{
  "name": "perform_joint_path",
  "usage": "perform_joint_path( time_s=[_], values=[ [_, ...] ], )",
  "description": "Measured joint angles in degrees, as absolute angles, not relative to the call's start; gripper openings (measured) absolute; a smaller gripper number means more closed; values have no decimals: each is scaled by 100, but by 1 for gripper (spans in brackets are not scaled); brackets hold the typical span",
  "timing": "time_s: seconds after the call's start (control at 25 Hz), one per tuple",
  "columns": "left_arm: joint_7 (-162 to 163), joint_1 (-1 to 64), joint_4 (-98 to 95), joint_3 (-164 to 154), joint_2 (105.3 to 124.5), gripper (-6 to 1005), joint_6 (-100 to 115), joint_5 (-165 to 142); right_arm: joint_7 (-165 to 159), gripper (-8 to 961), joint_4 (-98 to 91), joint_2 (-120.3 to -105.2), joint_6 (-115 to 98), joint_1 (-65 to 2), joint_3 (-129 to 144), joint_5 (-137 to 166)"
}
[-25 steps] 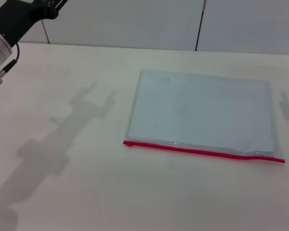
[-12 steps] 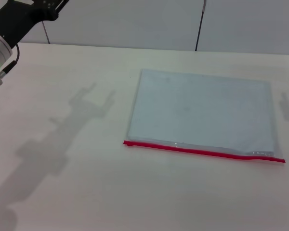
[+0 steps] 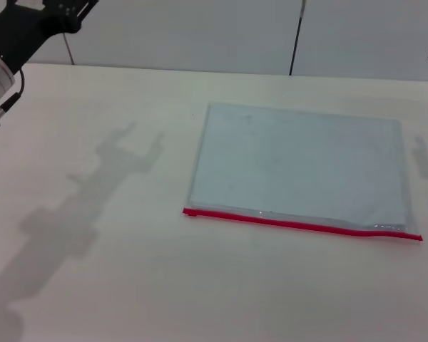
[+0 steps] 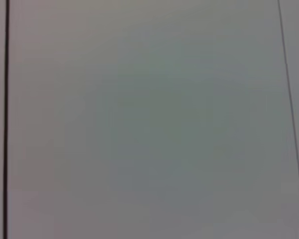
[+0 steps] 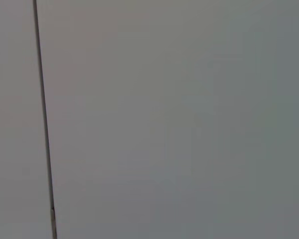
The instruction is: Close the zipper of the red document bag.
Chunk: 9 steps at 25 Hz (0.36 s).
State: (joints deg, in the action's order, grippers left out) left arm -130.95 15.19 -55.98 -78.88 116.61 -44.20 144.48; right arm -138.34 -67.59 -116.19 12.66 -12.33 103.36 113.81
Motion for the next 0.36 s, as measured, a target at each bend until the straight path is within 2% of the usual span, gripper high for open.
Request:
perform_joint_path(
  time_s=[0.36],
  values=[
    [-13645,1406,-5477,-7842,11685,591,-4411,14850,-13834,625,-6697,-11619,1275,-1257,10362,11374]
  ],
)
